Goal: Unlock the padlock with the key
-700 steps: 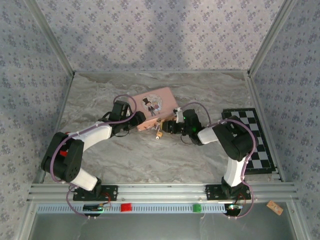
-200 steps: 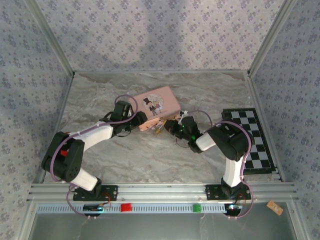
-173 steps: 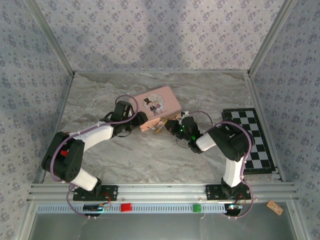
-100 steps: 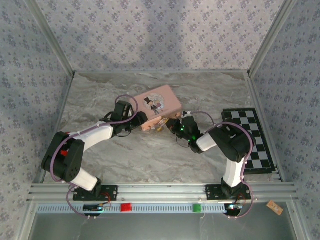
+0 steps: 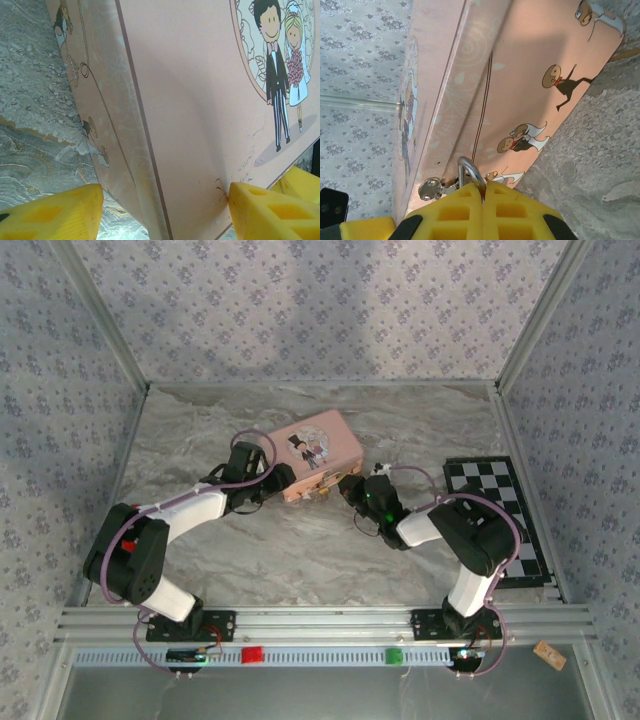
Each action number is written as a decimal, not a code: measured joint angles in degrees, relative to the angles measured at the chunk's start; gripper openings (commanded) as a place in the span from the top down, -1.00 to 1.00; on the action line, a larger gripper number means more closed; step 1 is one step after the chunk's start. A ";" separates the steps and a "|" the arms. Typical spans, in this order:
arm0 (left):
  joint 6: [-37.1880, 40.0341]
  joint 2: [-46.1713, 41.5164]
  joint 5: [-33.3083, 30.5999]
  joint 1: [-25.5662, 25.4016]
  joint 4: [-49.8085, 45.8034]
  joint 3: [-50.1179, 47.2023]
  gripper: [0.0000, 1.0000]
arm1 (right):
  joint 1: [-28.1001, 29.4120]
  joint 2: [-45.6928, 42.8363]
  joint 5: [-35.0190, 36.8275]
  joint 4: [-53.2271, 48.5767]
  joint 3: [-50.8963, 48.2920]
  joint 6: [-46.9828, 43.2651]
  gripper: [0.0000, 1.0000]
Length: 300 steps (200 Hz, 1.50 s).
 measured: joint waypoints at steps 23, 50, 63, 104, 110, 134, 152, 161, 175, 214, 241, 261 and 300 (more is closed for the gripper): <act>0.00 0.00 0.00 0.00 0.00 0.00 -0.34 | -0.48 -0.42 0.02 -0.76 -0.07 0.00 1.00; 0.00 0.00 0.00 0.00 -0.02 0.00 -0.34 | -0.68 -1.53 0.57 -1.97 -0.76 -0.31 1.00; 0.00 0.00 0.00 0.00 -0.04 0.02 -0.35 | -0.68 -2.27 0.68 -2.71 -0.83 -0.98 1.00; 0.02 0.00 -0.02 0.00 -0.07 0.02 -0.35 | -0.85 -5.57 1.07 -5.40 -1.14 -3.52 1.00; 0.07 0.00 -0.02 0.00 -0.09 0.02 -0.35 | -0.96 -6.25 1.09 -5.95 -1.36 -3.93 1.00; 0.33 -0.02 -0.09 0.00 -0.24 0.02 -0.36 | -1.92 -10.67 1.25 -10.36 -2.21 -6.78 1.00; 0.98 -0.22 -0.24 0.00 -0.37 0.02 -0.37 | -2.97 -15.54 1.44 -15.15 -2.64 -10.01 1.00; 1.40 -0.39 -0.26 0.02 -0.61 0.02 -0.37 | -3.58 -18.10 1.44 -17.51 -2.69 -11.76 1.00; 2.05 -0.94 -0.26 0.07 -1.11 0.02 -0.38 | -4.68 -22.12 1.25 -21.00 -2.78 -14.58 1.00; 3.72 -3.48 -0.24 0.24 -1.07 -0.07 -0.38 | -8.44 -30.64 -0.81 -31.26 -2.82 -22.77 1.00; 5.62 -5.95 -0.31 0.59 -0.55 -1.20 -0.39 | -11.39 -34.80 -3.48 -39.52 -2.75 -28.55 1.00; 6.75 -8.79 -0.68 1.20 -0.22 -2.56 -0.40 | -13.94 -37.29 -5.09 -45.86 -2.38 -32.20 1.00; 7.98 -16.09 -1.84 3.87 0.48 -6.91 -0.45 | -19.67 -42.53 -7.93 -56.68 -1.75 -37.40 1.00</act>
